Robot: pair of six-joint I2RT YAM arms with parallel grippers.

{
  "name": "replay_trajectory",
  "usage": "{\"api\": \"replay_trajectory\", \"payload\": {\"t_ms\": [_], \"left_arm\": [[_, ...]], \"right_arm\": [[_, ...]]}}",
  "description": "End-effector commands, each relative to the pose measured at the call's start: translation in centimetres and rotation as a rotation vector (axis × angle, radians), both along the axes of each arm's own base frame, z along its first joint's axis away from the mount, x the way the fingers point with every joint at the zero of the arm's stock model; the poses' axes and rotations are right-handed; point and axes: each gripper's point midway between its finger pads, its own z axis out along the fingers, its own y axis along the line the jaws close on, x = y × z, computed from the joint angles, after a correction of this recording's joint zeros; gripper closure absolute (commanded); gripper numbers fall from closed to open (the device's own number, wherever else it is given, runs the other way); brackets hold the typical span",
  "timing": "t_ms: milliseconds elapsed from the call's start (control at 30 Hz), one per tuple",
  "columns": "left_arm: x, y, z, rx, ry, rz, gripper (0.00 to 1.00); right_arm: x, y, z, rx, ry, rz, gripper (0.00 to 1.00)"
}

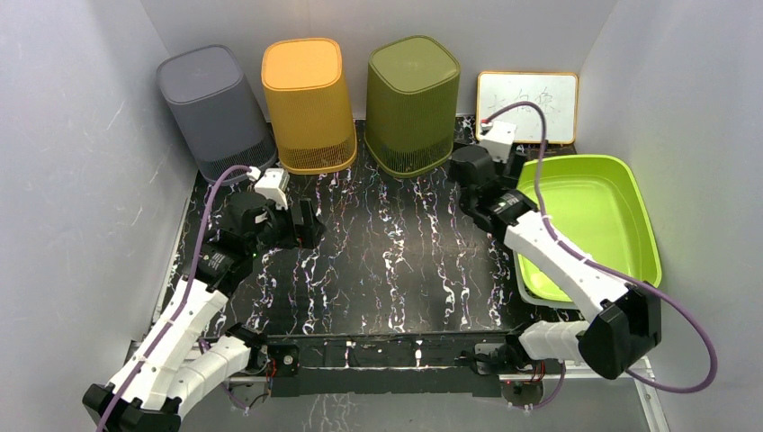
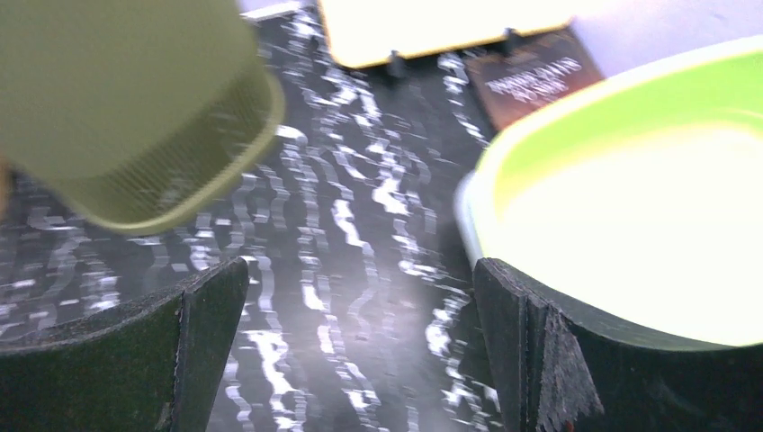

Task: Turn the large container upside down

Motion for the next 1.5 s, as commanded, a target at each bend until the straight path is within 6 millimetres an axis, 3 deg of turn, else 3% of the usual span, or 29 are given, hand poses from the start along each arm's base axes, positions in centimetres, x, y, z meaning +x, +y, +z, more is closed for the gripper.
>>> {"api": "replay_trajectory", "payload": {"t_ms": [0,167,233,367,667,733,933,1033,1200,1300,1467], "left_arm": [[0.0,-1.2,0.6,-0.048,-0.009,-0.044,0.02],[0.3,-1.7,0.6,-0.058,-0.006,-0.057,0.02],[0.3,-1.9,0.7,-0.074,-0.012,-0.060,0.02],[0.0,-1.9,0.5,-0.091,-0.013,-0.057,0.02],[-0.6,-1.5,0.6,-0.095,-0.007,-0.041,0.02],[-0.8,-1.4,0.4,-0.094,0.000,-0.040,0.02],[-0.9,-1.1,0.1,-0.082,0.003,-0.034,0.02],[-1.0,-1.0,0.4,-0.077,-0.003,-0.033,0.02],[-1.3,-0.6,0.6,-0.073,-0.013,-0.022,0.02],[-1.5,-0.4,0.6,-0.076,-0.015,-0.018,0.02],[-1.9,-0.1,0.8,-0.077,-0.023,-0.011,0.02]], "right_arm": [[-2.8,-6.3,-1.7,-0.095,0.127,-0.150,0.04],[-4.1,-9.4,-2.7,-0.102,0.202,-0.219,0.07],[-4.3,-10.0,-4.2,-0.100,0.250,-0.207,0.15],[-4.5,-10.2,-6.1,-0.071,0.265,-0.192,0.41],[-3.5,-10.1,-9.0,-0.020,0.300,-0.180,0.45],[-3.5,-10.5,-9.2,-0.019,0.300,-0.197,0.50],[-3.3,-10.5,-9.0,-0.008,0.283,-0.193,0.50],[-3.3,-10.5,-8.9,-0.005,0.281,-0.189,0.68],[-3.3,-10.6,-9.0,-0.010,0.283,-0.195,0.71],[-3.3,-10.7,-9.1,-0.011,0.285,-0.199,0.81],[-3.3,-10.8,-9.3,-0.014,0.290,-0.202,0.78]]}}
